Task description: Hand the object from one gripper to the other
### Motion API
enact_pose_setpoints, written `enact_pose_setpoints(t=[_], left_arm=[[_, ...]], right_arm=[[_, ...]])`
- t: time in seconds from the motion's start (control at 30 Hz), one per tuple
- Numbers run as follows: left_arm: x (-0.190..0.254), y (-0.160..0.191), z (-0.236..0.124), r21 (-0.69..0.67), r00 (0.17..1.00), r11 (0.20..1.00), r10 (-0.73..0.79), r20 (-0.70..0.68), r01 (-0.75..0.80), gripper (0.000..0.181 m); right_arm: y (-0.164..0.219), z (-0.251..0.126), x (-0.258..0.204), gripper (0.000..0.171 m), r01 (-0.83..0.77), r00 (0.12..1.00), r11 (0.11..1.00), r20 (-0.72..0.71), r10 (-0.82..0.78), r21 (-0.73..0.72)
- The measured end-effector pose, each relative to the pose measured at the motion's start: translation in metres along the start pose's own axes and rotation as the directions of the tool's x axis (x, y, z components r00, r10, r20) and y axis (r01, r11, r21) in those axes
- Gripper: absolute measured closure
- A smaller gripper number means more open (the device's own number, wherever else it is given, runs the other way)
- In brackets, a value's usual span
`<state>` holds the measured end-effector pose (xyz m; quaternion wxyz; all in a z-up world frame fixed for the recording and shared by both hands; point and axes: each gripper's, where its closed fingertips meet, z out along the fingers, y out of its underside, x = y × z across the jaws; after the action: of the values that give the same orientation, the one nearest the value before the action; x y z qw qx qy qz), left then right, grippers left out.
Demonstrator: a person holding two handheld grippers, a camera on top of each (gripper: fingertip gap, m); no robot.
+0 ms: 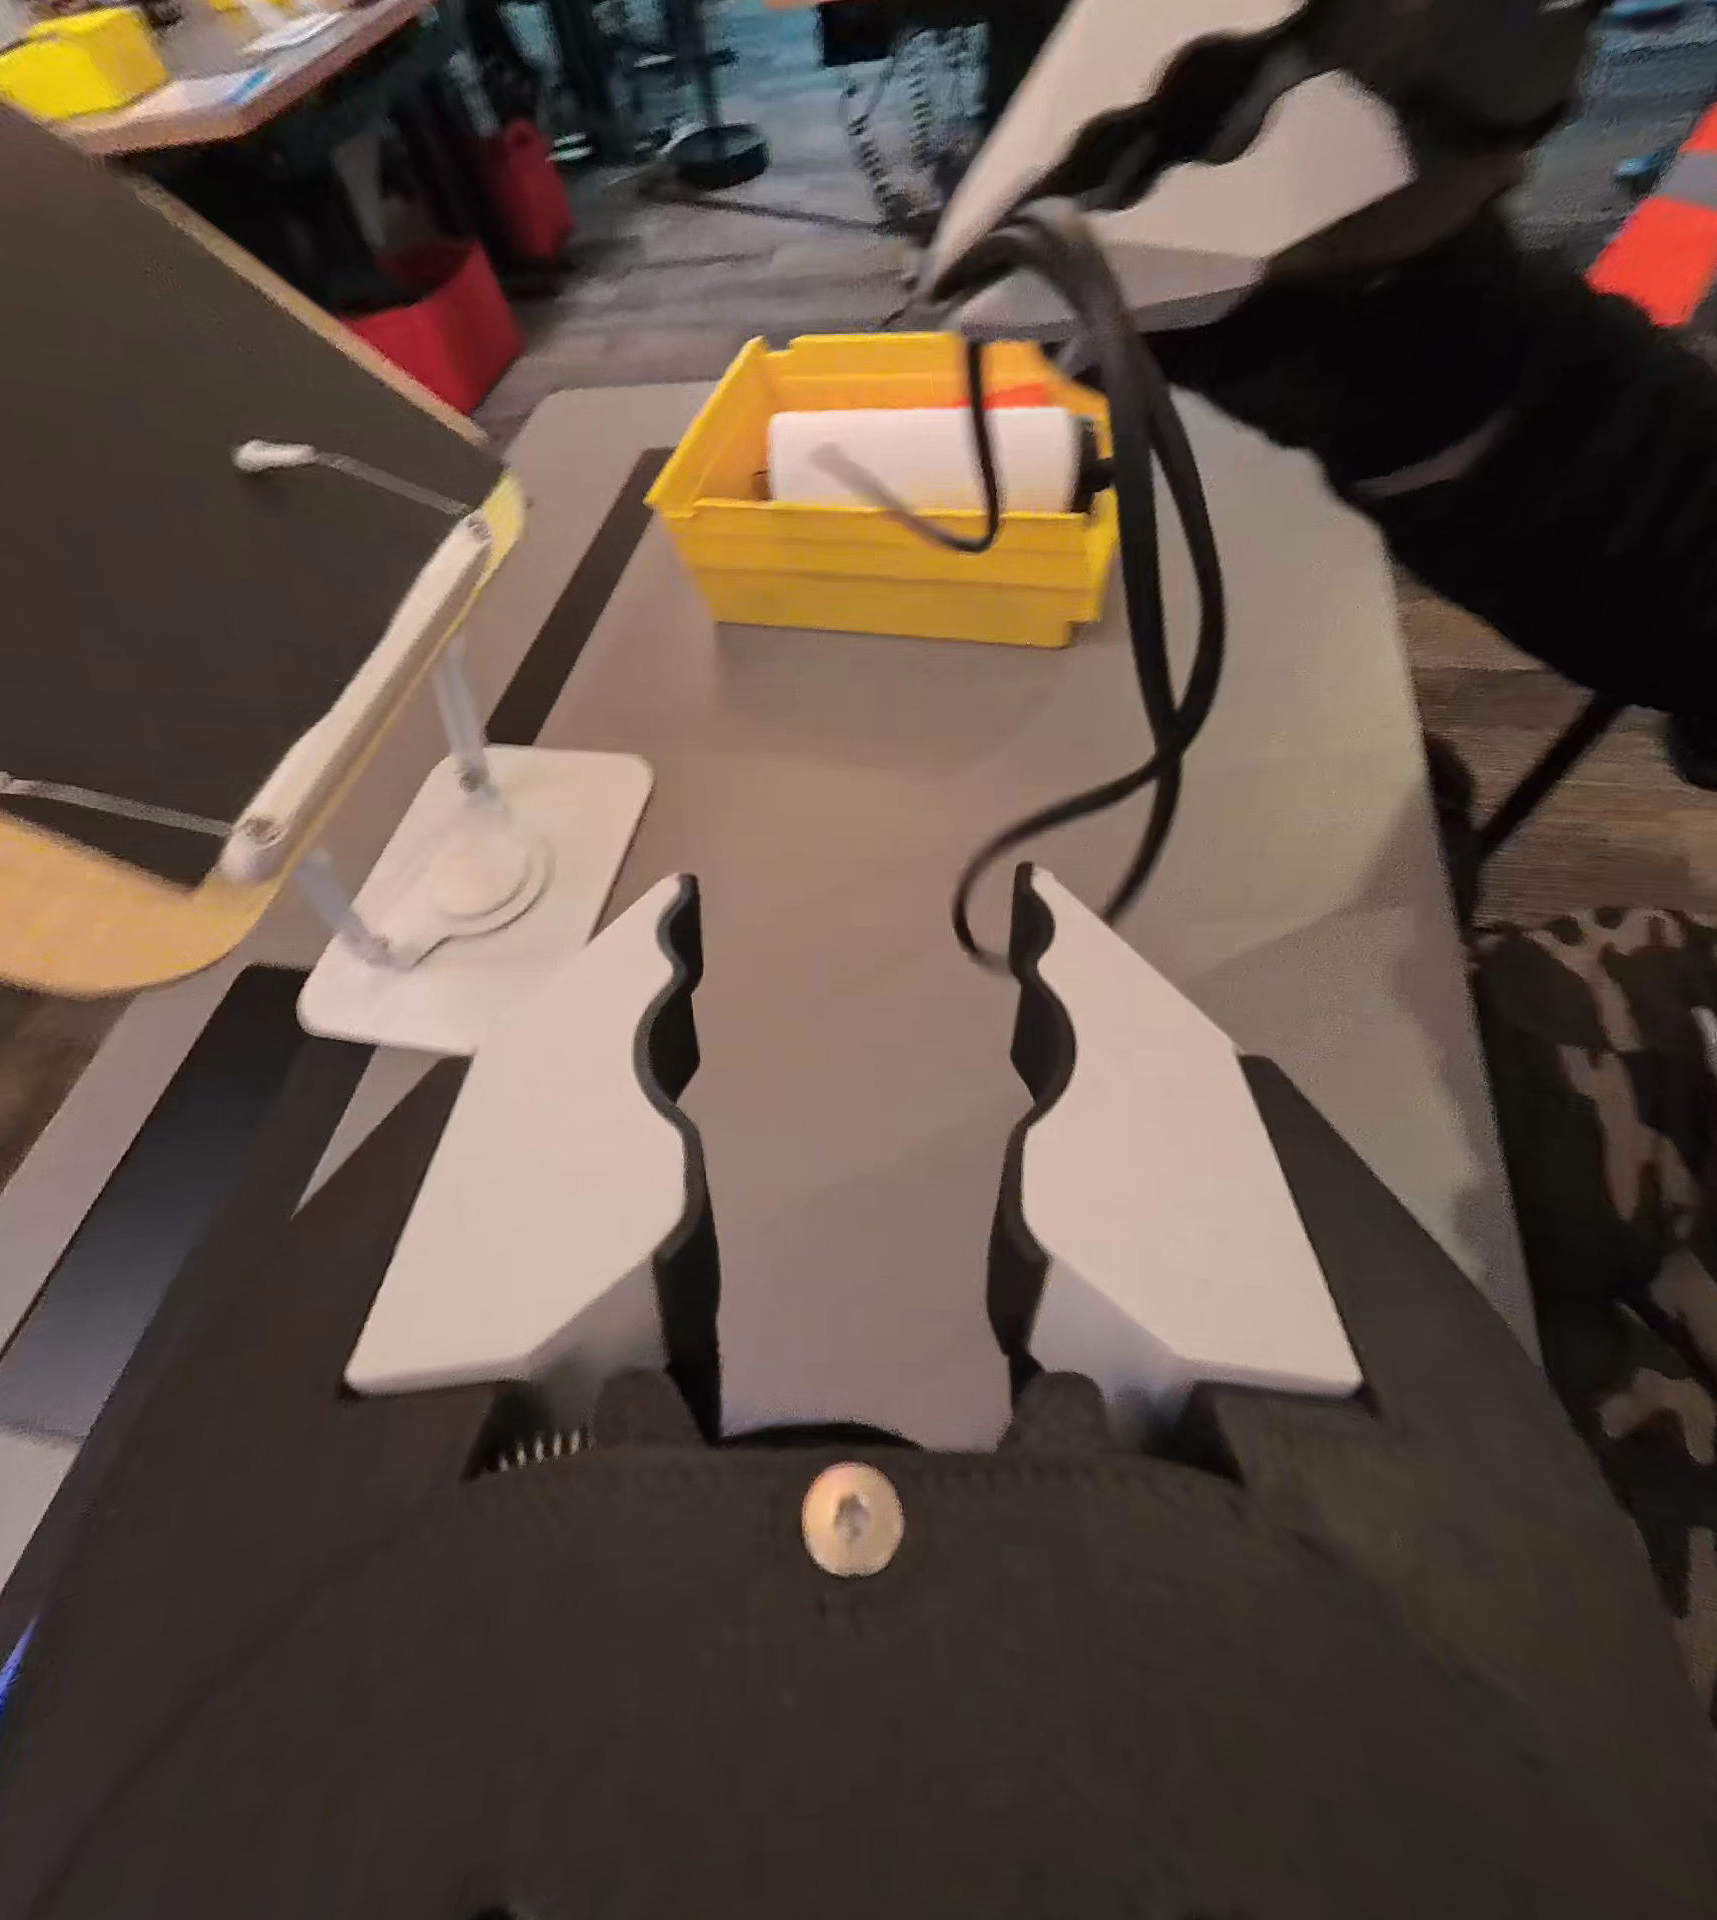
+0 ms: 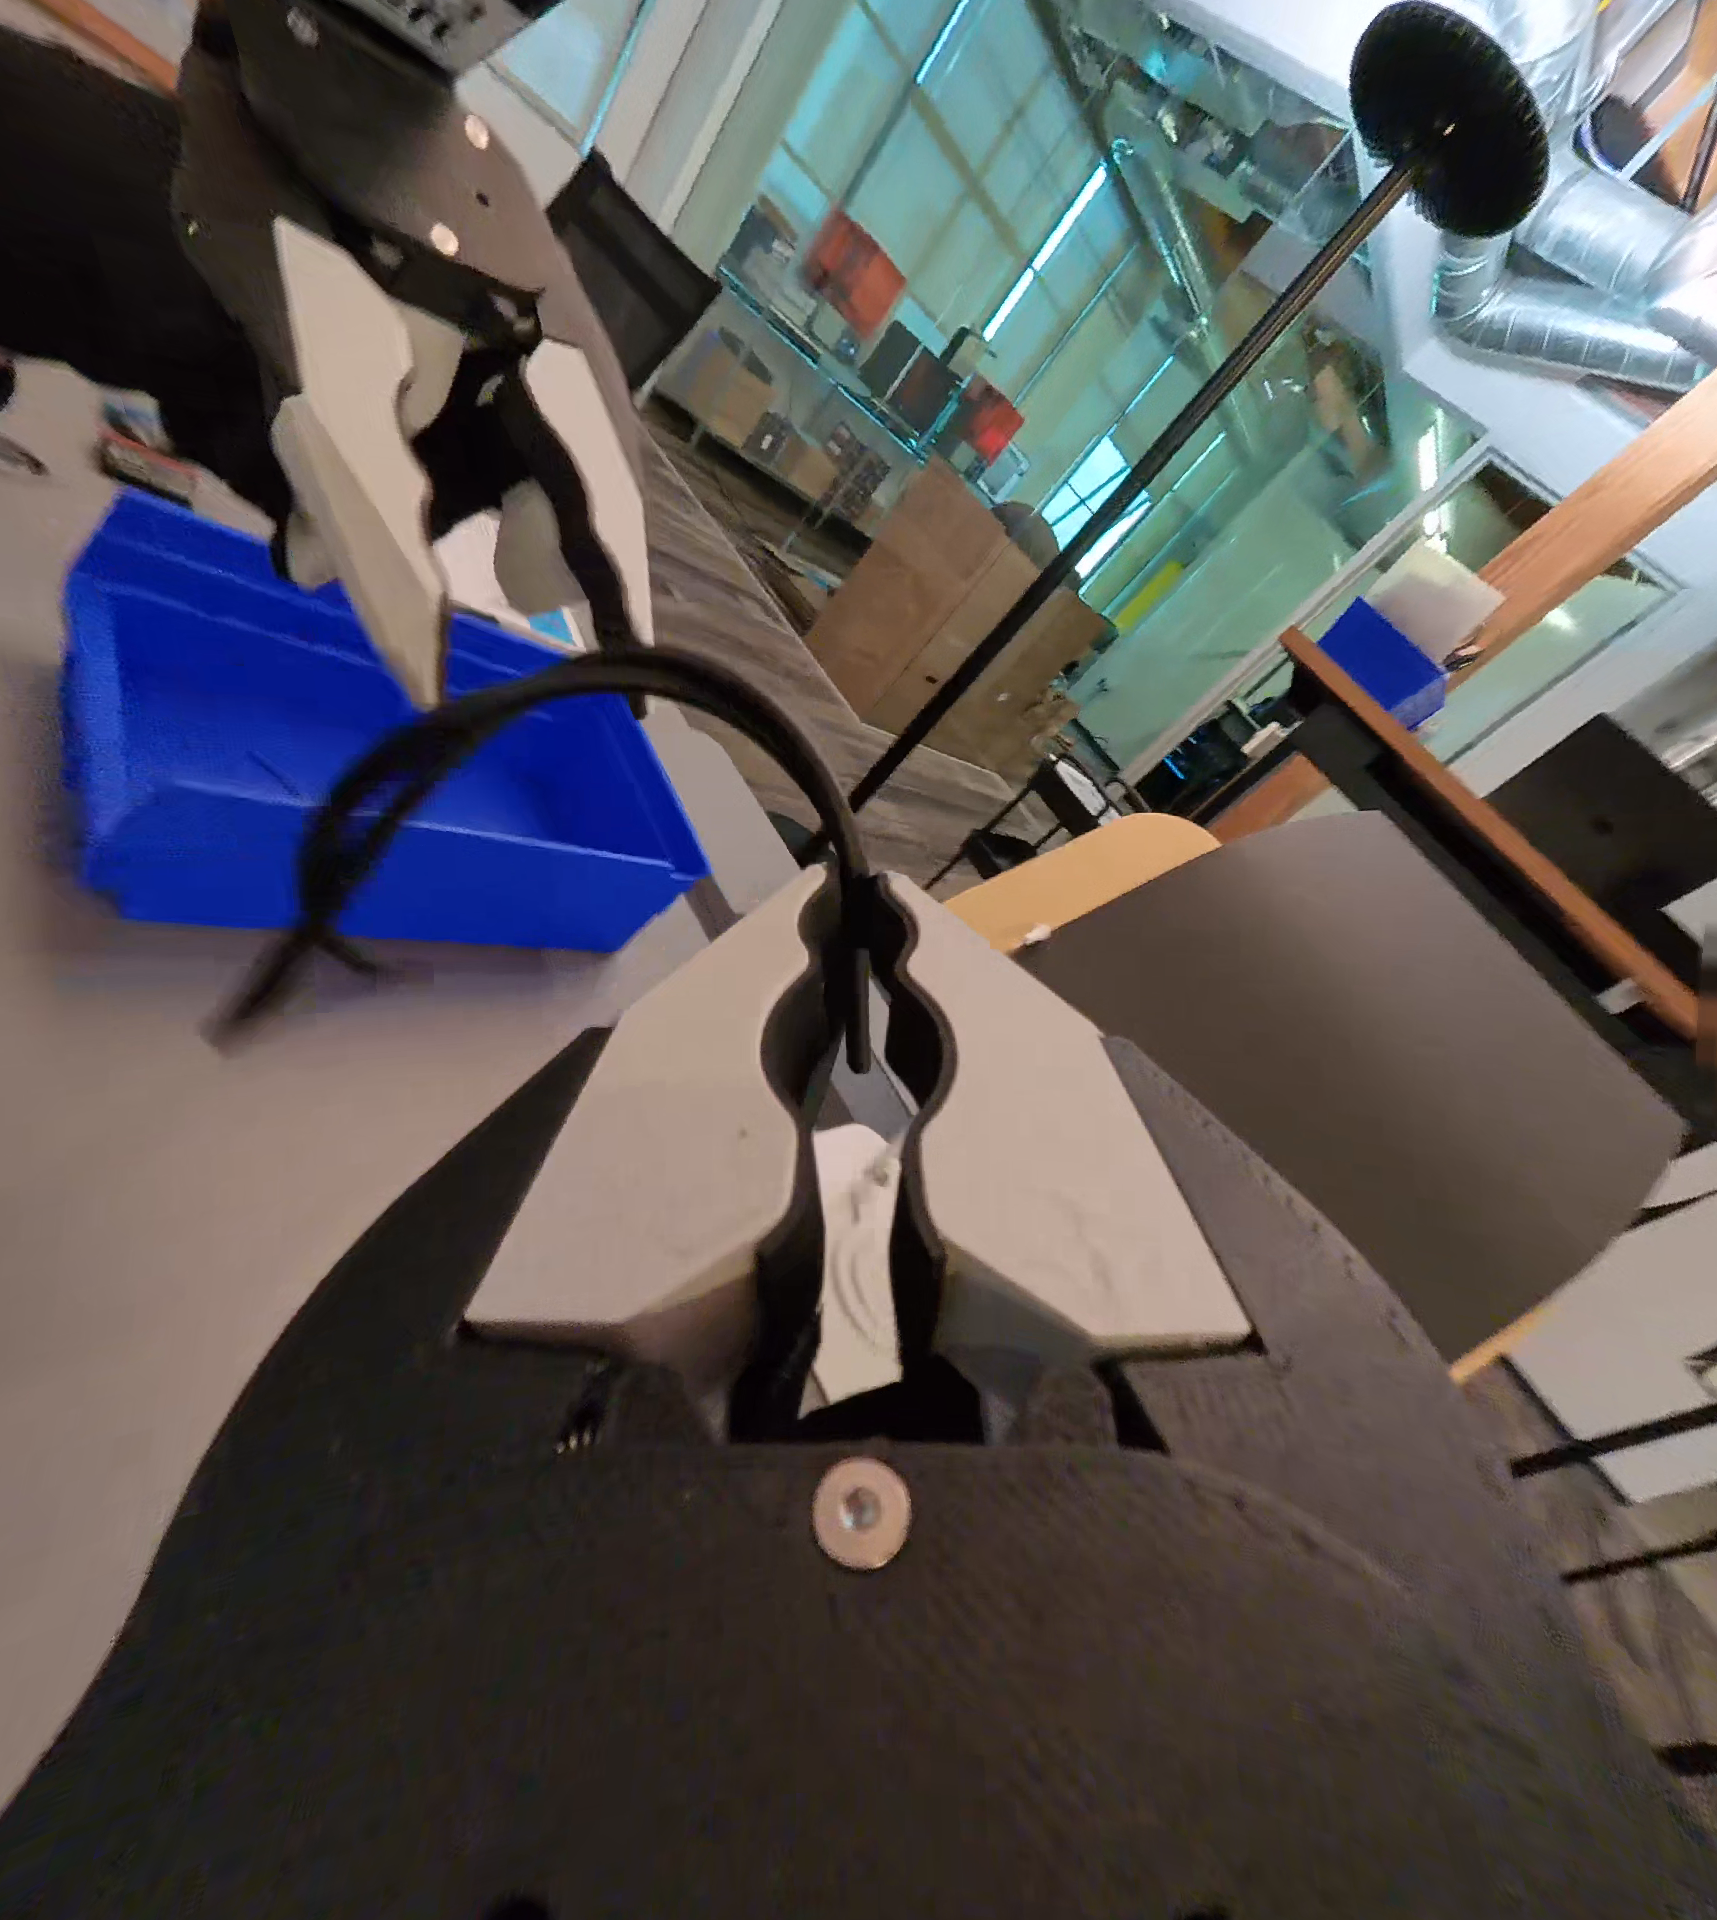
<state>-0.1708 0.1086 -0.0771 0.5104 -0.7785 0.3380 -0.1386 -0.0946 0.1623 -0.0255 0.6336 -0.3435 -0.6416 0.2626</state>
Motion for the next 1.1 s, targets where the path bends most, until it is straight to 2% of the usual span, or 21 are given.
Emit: enact_pose_setpoints(t=[0.07,0.13,0.2,0.27,0.4,0.5,0.63,0.7,0.87,1.0,1.1], left_arm=[[-0.010,-0.004,-0.005,0.037,0.999,0.999,-0.028,0.038,0.026,0.125],[-0.009,-0.023,-0.013,0.151,0.998,0.987,-0.065,0.006,0.063,0.121],[0.010,-0.051,-0.025,0.298,0.989,0.948,-0.071,-0.130,0.108,0.109],[0.030,-0.069,-0.030,0.382,0.974,0.917,-0.031,-0.223,0.116,0.093],[0.057,-0.072,-0.006,0.341,0.961,0.936,0.013,-0.275,0.085,0.062],[0.070,-0.063,0.023,0.268,0.953,0.960,0.006,-0.304,0.079,0.053],[0.077,-0.056,0.048,0.242,0.938,0.963,-0.027,-0.346,0.118,0.054],[0.079,-0.051,0.055,0.233,0.931,0.965,-0.030,-0.364,0.122,0.062],[0.088,-0.051,0.061,0.280,0.908,0.951,-0.006,-0.419,0.135,0.072],[0.100,-0.054,0.062,0.310,0.874,0.937,0.012,-0.485,0.159,0.072],[0.111,-0.054,0.060,0.323,0.834,0.929,0.028,-0.550,0.182,0.088]], right_arm=[[0.001,-0.003,0.001,0.171,0.082,0.996,0.996,-0.023,-0.083,-0.029],[-0.005,-0.006,-0.004,0.170,0.179,0.984,0.984,-0.015,-0.179,-0.026],[-0.009,-0.006,-0.008,0.170,0.225,0.974,0.974,-0.011,-0.225,-0.023],[-0.013,-0.005,-0.017,0.170,0.249,0.968,0.969,0.023,-0.249,0.000],[-0.019,0.000,-0.030,0.171,0.241,0.968,0.969,0.057,-0.244,0.045],[-0.028,0.001,-0.038,0.171,0.216,0.972,0.972,0.078,-0.223,0.090],[-0.035,0.002,-0.045,0.171,0.195,0.973,0.973,0.096,-0.208,0.126],[-0.039,0.002,-0.047,0.171,0.178,0.976,0.973,0.103,-0.194,0.147],[-0.048,0.000,-0.053,0.171,0.124,0.979,0.971,0.136,-0.154,0.203],[-0.055,-0.001,-0.059,0.171,0.075,0.977,0.967,0.175,-0.120,0.244],[-0.059,-0.001,-0.062,0.169,0.033,0.975,0.961,0.201,-0.091,0.274]])
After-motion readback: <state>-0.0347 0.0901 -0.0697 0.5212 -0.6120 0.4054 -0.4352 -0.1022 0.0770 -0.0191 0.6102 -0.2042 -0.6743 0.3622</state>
